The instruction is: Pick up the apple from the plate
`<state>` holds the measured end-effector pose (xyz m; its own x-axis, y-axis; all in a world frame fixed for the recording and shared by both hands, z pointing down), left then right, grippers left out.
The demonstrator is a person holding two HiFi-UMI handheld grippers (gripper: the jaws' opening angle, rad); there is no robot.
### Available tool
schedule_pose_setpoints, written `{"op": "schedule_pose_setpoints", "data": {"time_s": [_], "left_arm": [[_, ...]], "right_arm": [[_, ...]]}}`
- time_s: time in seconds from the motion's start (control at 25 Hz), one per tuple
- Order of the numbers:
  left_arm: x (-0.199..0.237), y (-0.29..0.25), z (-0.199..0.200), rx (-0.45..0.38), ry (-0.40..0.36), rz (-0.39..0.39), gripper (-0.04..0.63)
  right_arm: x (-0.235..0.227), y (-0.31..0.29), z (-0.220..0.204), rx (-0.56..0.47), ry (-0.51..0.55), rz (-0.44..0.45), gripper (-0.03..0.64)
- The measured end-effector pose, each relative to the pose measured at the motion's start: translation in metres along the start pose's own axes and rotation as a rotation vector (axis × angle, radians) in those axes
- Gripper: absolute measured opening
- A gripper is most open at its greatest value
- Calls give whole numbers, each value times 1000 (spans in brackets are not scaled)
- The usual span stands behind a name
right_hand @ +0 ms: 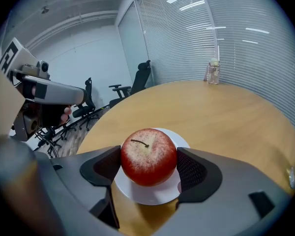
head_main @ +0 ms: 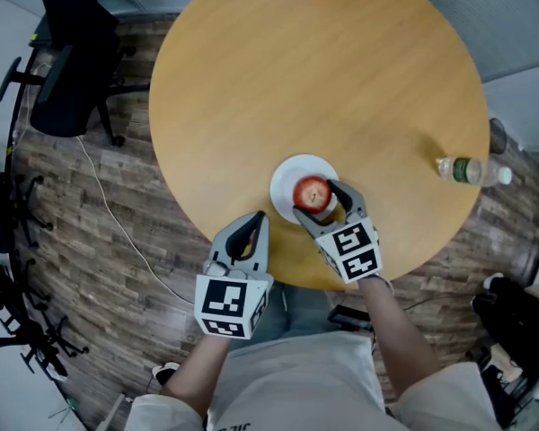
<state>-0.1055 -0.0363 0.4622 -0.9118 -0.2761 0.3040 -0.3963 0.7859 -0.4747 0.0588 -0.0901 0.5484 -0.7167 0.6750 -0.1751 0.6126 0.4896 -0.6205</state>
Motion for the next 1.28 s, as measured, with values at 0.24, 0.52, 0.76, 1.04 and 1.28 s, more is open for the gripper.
{"op": "schedule_pose_setpoints", "data": {"time_s": [0.24,0.52,0.76,1.04,1.28], "left_arm": [[3,2,1,-3,2,7,2],[2,3,2,-6,-4,6,2],[0,6,5,-16,-16,5,3],[-8,10,13,-45,-38,-5,2],[-14,14,18,-68,-69,-14,3]], "right_arm": [[-1,1,2,0,-3,5,365],[3,3,6,-11,20,2,365],[3,13,14,-37,24,-2,365],[4,32,19,-64,32,-8,365],[11,48,24,-98,15,-1,365]]}}
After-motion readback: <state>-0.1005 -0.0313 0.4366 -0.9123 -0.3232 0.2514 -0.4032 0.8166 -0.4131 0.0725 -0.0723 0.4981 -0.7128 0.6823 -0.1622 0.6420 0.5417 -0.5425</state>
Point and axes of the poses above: the fingertips, and each gripper's own axes: y backward along the fingers, x to its left, z out of its top, the point moved 8 cm from there along y, backward along the fingers, and after that the axes turned 7 degrees about -x, right-handed, at the moved point
